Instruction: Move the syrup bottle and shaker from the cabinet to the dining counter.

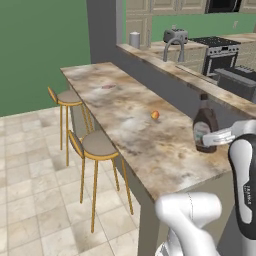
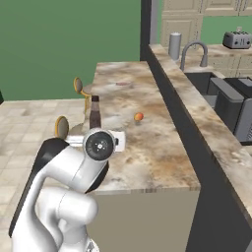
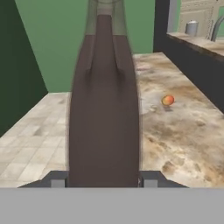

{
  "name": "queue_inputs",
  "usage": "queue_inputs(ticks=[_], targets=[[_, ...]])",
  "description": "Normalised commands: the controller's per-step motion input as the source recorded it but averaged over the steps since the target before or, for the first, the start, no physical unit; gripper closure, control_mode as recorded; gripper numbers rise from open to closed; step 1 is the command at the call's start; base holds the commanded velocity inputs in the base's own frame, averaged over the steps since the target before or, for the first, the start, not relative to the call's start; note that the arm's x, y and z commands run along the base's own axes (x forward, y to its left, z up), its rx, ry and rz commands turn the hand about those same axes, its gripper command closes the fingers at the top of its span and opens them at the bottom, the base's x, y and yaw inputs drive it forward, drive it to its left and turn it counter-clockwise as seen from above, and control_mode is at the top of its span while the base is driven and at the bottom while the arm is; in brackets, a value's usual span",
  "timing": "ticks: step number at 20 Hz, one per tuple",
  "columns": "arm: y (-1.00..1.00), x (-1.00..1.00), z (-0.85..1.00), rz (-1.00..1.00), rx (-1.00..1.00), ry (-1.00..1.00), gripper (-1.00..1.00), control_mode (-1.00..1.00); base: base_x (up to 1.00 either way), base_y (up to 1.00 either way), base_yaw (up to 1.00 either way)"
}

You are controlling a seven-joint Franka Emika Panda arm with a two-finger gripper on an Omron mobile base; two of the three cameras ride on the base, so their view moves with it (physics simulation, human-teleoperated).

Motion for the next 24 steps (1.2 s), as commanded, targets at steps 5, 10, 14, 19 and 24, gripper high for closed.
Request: queue_inputs(ticks=[5,10,14,19,24], targets=[[0.0,0.16,-0.54,-0.07,0.0,-0.25,1.0,-1.0,0.0,0.0,0.0],[-0.08,0.14,-0.53,-0.06,0.0,-0.21,1.0,-1.0,0.0,0.0,0.0],[-0.07,0.07,-0.58,-0.01,0.0,-0.14,1.0,-1.0,0.0,0.0,0.0],[-0.02,0.07,-0.58,0.0,0.0,-0.12,1.0,-1.0,0.0,0.0,0.0],[0.0,0.18,-0.46,0.0,0.0,-0.1,1.0,-1.0,0.0,0.0,0.0]])
